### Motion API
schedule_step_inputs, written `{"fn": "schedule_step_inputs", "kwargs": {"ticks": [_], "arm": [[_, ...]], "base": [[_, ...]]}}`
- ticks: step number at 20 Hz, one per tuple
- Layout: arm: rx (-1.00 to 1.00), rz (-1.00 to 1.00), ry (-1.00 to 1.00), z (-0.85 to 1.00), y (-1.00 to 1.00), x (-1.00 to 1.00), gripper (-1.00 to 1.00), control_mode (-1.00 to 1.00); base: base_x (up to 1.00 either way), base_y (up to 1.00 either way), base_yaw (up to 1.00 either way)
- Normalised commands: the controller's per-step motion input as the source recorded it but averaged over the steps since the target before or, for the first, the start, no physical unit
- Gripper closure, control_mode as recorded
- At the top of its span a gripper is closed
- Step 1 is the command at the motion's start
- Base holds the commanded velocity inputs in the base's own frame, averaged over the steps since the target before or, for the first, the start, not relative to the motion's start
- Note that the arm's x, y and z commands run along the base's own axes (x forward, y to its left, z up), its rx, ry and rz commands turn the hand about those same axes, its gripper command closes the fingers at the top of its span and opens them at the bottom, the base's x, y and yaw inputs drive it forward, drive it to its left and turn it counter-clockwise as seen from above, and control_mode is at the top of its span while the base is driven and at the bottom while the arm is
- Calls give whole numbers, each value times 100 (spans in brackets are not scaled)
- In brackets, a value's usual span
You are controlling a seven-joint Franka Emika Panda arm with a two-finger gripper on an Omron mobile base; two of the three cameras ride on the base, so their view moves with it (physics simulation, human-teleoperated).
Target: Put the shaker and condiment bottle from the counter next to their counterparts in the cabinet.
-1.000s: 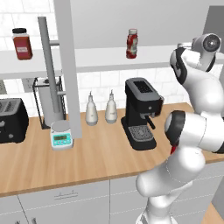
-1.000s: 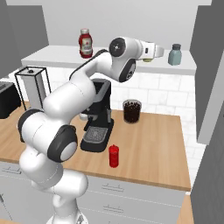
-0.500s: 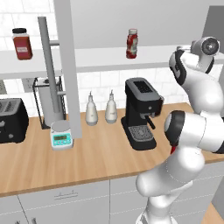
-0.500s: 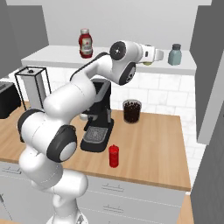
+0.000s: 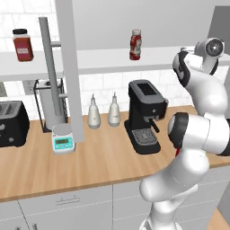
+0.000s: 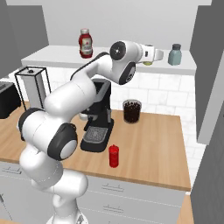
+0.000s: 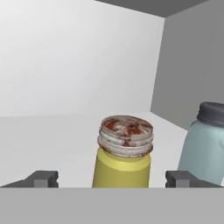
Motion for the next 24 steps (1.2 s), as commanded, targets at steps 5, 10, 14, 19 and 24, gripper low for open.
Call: {"fn": "schedule_step_inputs", "kwargs": {"ticks": [5, 10, 14, 19, 24], "arm": [[0, 0, 0, 0, -5, -10, -100, -100], [0, 0, -3, 0, -19, -34, -100, -100], [0, 0, -5, 0, -23, -48, -100, -100], [0, 2, -6, -8, -12, -78, -100, -100], [-5, 13, -9, -11, -20, -97, -100, -100]], "base": [[0, 0, 0], [0, 0, 0], [0, 0, 0], [0, 0, 0], [0, 0, 0]]}}
